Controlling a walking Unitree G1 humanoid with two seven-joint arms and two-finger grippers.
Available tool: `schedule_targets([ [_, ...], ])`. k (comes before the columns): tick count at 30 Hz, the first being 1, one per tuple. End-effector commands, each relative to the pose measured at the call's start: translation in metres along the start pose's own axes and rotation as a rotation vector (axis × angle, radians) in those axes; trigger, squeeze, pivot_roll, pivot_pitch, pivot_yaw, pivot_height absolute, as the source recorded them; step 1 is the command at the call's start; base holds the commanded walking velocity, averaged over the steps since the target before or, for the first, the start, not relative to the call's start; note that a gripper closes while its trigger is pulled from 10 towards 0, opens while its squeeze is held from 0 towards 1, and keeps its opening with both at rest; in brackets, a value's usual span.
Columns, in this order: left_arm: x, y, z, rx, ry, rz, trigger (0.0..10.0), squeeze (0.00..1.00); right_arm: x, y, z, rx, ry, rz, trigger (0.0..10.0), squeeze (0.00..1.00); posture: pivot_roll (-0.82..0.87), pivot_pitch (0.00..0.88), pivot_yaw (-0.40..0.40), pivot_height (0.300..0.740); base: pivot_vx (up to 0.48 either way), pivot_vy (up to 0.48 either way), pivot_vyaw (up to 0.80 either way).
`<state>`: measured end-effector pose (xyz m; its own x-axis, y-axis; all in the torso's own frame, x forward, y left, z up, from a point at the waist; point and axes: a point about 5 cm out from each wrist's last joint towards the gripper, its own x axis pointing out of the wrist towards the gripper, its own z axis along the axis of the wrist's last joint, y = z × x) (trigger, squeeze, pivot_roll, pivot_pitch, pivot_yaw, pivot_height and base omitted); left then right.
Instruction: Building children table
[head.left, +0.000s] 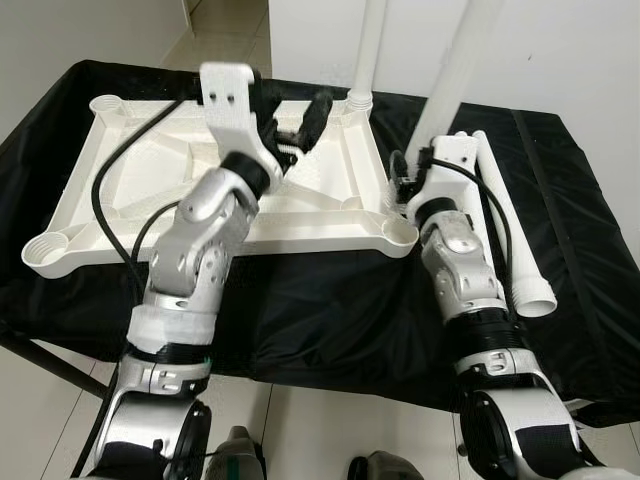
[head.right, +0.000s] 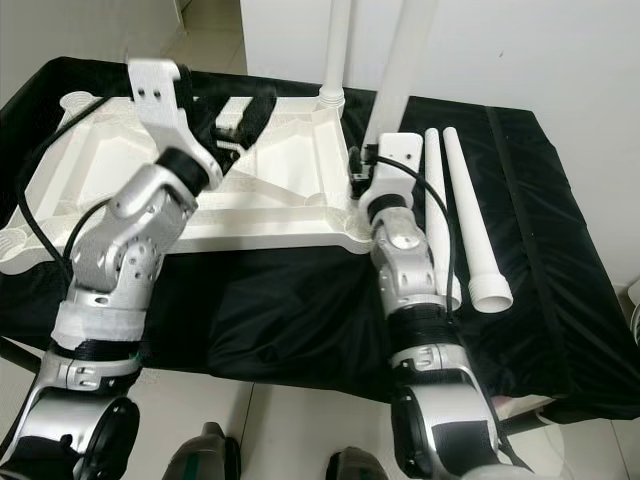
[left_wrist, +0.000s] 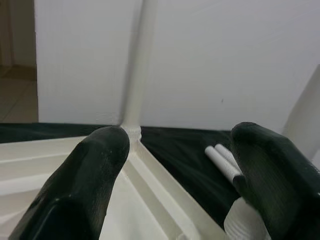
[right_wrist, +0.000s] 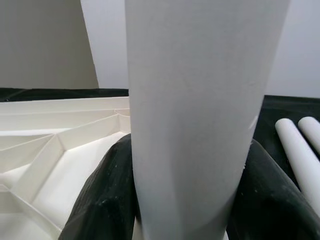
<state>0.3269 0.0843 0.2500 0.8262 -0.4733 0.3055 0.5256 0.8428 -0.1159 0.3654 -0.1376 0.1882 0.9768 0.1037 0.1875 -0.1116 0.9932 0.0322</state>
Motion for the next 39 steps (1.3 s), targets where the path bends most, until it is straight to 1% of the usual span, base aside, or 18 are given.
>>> schedule_targets([
  [1,-0.002,-0.006,-0.01,0.017,0.032,-0.106,10.0,0.0,-0.001,-0.002,0.003,0.014,-0.015,0.007,10.0,0.0,0.04,0.0,0.005,0.74,0.0,0.0,0.0],
  [2,-0.003,-0.007,-0.015,0.033,0.049,-0.112,10.0,0.0,-0.001,-0.004,0.003,0.007,-0.014,0.003,10.0,0.0,0.04,0.0,0.007,0.74,0.0,0.0,0.0],
  [3,-0.003,-0.007,-0.015,0.033,0.049,-0.112,10.0,0.0,-0.001,-0.004,0.003,0.007,-0.014,0.003,10.0,0.0,0.04,0.0,0.007,0.74,0.0,0.0,0.0],
  [4,-0.006,-0.01,-0.026,0.065,0.085,-0.125,10.0,0.0,-0.002,-0.006,0.001,-0.007,-0.01,0.002,10.0,0.0,0.04,0.0,0.006,0.74,0.0,0.0,0.0],
  [5,-0.006,-0.01,-0.026,0.065,0.085,-0.125,10.0,0.0,-0.002,-0.006,0.001,-0.007,-0.01,0.002,10.0,0.0,0.04,0.0,0.006,0.74,0.0,0.0,0.0],
  [7,-0.012,-0.016,-0.045,0.109,0.162,-0.162,10.0,0.0,-0.004,-0.008,0.0,-0.019,-0.005,0.01,10.0,0.0,0.04,0.003,0.009,0.74,0.0,0.0,0.0],
  [8,-0.012,-0.016,-0.045,0.109,0.162,-0.162,10.0,0.0,-0.004,-0.008,0.0,-0.019,-0.005,0.01,10.0,0.0,0.04,0.003,0.009,0.74,0.0,0.0,0.0],
  [10,-0.017,-0.021,-0.059,0.127,0.22,-0.201,10.0,0.0,-0.004,-0.009,-0.001,-0.023,-0.002,0.013,10.0,0.0,0.05,0.004,0.009,0.74,0.0,0.0,0.0],
  [11,-0.017,-0.021,-0.059,0.127,0.22,-0.201,10.0,0.0,-0.004,-0.009,-0.001,-0.023,-0.002,0.013,10.0,0.0,0.05,0.004,0.009,0.74,0.0,0.0,0.0],
  [14,-0.022,-0.026,-0.081,0.134,0.341,-0.235,10.0,0.0,-0.005,-0.01,0.0,-0.023,-0.006,0.019,10.0,0.0,0.04,0.008,0.014,0.74,0.0,0.0,0.0],
  [15,-0.022,-0.026,-0.084,0.143,0.362,-0.233,10.0,0.0,-0.005,-0.009,0.0,-0.022,-0.009,0.023,10.0,0.0,0.04,0.008,0.014,0.74,0.0,0.0,0.0],
  [19,-0.022,-0.028,-0.092,0.146,0.414,-0.249,10.0,0.0,-0.007,-0.009,0.001,-0.024,-0.013,0.03,10.0,0.0,0.04,0.015,0.018,0.74,0.0,0.0,0.0],
  [23,-0.022,-0.029,-0.096,0.156,0.429,-0.261,10.0,0.0,-0.007,-0.01,0.001,-0.025,-0.013,0.03,10.0,0.0,0.04,0.017,0.019,0.74,0.0,0.0,0.0],
  [25,-0.019,-0.033,-0.103,0.156,0.464,-0.285,10.0,0.0,-0.008,-0.012,0.001,-0.032,-0.015,0.026,10.0,0.0,0.04,0.017,0.019,0.74,0.0,0.0,0.0],
  [29,-0.017,-0.035,-0.104,0.155,0.474,-0.298,10.0,0.0,-0.008,-0.013,0.002,-0.035,-0.016,0.024,10.0,0.0,0.04,0.017,0.019,0.74,0.0,0.0,0.0],
  [32,-0.013,-0.036,-0.108,0.162,0.497,-0.32,10.0,0.0,-0.007,-0.014,0.004,-0.041,-0.021,0.019,10.0,0.0,0.03,0.026,0.034,0.74,0.0,0.0,0.0],
  [35,-0.008,-0.038,-0.115,0.194,0.533,-0.35,10.0,0.0,-0.007,-0.016,0.007,-0.051,-0.029,0.012,10.0,0.0,0.02,0.032,0.041,0.74,0.0,0.0,0.0],
  [39,-0.007,-0.04,-0.12,0.207,0.556,-0.374,10.0,0.0,-0.008,-0.017,0.008,-0.057,-0.032,0.009,10.0,0.0,0.02,0.037,0.043,0.74,0.0,0.0,0.0],
])
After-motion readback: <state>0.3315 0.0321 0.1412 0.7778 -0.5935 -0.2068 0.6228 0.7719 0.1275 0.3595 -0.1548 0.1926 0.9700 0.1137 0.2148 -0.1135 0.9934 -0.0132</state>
